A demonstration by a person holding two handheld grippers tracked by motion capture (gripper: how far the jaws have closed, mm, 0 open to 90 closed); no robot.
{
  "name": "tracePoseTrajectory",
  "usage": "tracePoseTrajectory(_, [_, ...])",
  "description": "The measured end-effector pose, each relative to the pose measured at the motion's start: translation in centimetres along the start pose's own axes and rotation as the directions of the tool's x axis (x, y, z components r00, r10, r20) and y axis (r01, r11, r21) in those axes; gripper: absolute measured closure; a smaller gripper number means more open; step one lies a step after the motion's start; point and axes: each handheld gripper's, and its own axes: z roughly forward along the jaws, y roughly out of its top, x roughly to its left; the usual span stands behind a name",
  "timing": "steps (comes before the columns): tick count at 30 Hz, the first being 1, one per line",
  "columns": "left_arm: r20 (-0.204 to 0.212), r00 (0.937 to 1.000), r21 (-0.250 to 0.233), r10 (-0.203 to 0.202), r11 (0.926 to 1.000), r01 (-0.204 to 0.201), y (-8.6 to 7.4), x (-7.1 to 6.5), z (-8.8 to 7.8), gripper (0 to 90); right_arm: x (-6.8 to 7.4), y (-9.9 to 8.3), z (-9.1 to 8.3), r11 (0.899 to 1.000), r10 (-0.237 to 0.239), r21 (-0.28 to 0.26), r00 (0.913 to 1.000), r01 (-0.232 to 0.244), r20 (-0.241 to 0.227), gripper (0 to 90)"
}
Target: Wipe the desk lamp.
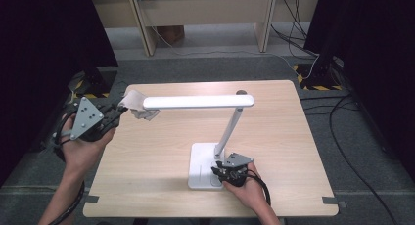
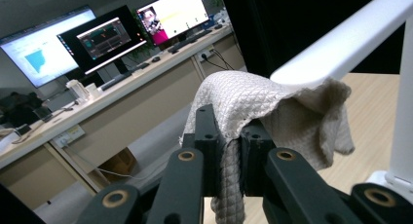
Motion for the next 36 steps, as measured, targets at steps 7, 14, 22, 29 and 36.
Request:
tracePoseTrajectory(7, [0.0, 1.0, -0.022, 0.001, 0.9998, -0.001, 1.0, -0.5, 0.1, 81.2, 0.0, 0.0, 0.0, 1.0, 0.0, 0.0, 1.0, 0.0, 0.0, 68.2])
tracePoseTrajectory(14, [-0.009, 0.9998, -0.028, -0.018, 0.9995, 0.017, 1.8, -0.9, 0.2, 81.2, 0.0, 0.0, 0.0, 1.0, 0.0, -0.004, 1.0, 0.0, -0.004, 68.4])
tracePoseTrajectory(22, [-0.016, 0.9977, -0.051, -0.066, 0.9966, 0.065, 2.3, -1.4, 0.3, 81.2, 0.0, -0.1, 0.0, 1.0, 0.0, -0.008, 1.0, 0.0, -0.002, 68.5])
tracePoseTrajectory(29, [-0.029, 0.9924, -0.072, -0.12, 0.9905, 0.118, 2.7, -1.6, 0.4, 81.2, 0.0, -0.1, 0.0, 1.0, 0.003, -0.007, 1.0, -0.003, 0.002, 68.6])
tracePoseTrajectory(36, [-0.039, 0.9903, -0.091, -0.133, 0.9874, 0.129, 3.0, -1.6, 0.2, 81.2, 0.0, -0.1, 0.0, 1.0, 0.002, -0.008, 1.0, -0.002, 0.004, 68.7])
